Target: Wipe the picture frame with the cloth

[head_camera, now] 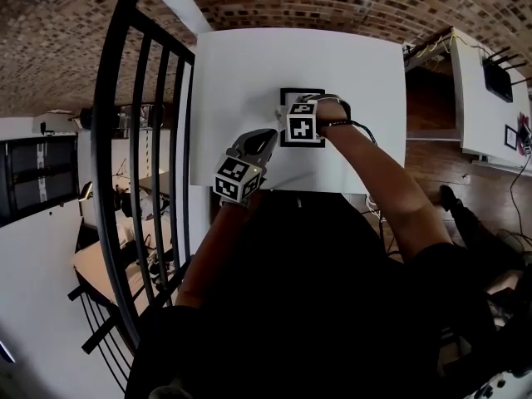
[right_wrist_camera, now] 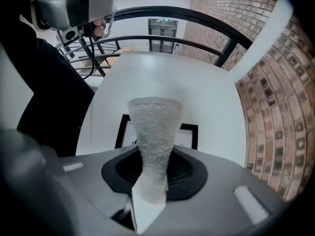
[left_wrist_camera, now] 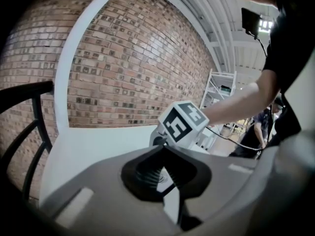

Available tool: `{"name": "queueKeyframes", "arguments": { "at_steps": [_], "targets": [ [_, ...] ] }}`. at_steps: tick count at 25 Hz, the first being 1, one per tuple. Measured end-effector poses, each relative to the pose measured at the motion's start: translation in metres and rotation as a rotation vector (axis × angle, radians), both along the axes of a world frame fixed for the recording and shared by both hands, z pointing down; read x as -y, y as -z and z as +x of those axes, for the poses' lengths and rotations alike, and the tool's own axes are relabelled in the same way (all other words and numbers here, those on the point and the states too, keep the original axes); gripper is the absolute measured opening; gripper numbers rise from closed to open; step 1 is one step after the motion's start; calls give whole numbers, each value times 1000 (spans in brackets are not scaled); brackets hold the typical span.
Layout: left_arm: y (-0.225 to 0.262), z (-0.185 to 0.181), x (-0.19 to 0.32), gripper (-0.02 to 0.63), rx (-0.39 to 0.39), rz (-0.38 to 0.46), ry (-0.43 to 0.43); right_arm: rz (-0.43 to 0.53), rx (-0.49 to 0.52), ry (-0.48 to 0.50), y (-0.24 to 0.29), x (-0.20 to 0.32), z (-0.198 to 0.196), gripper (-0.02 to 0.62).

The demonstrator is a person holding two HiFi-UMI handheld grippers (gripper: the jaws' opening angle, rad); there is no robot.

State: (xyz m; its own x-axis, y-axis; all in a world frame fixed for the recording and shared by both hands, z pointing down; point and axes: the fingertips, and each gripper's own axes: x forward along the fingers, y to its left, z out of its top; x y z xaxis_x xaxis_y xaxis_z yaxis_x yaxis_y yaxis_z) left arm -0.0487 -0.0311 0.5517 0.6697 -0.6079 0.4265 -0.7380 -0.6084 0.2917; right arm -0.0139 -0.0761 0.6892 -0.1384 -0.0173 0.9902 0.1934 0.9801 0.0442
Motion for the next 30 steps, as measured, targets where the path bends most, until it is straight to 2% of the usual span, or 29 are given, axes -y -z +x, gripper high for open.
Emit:
{"name": "queueKeyframes", "arguments": {
  "at_steps": [4, 8, 13, 19, 25, 30],
  "targets": [
    [-5, -8, -4, 2, 3, -8, 15, -13, -12, 36, -13, -12, -20, 109],
    [-8, -11, -8, 2, -1, -22, 30, -27, -50, 58, -30, -23, -20, 109],
    [-10, -15, -3, 2, -4, -17, 29, -42, -114, 58, -47, -27, 2, 109],
    [-10, -8, 6, 2, -10, -17, 5, -76, -114, -31, -47, -27, 24, 109],
    [-9, 3, 12, 2, -11, -17, -27, -47, -144, -26, -46, -29, 54, 109],
    [-5, 13, 15, 2, -15, -13, -52, -39, -172, -58, -44, -30, 88, 109]
  ]
}}
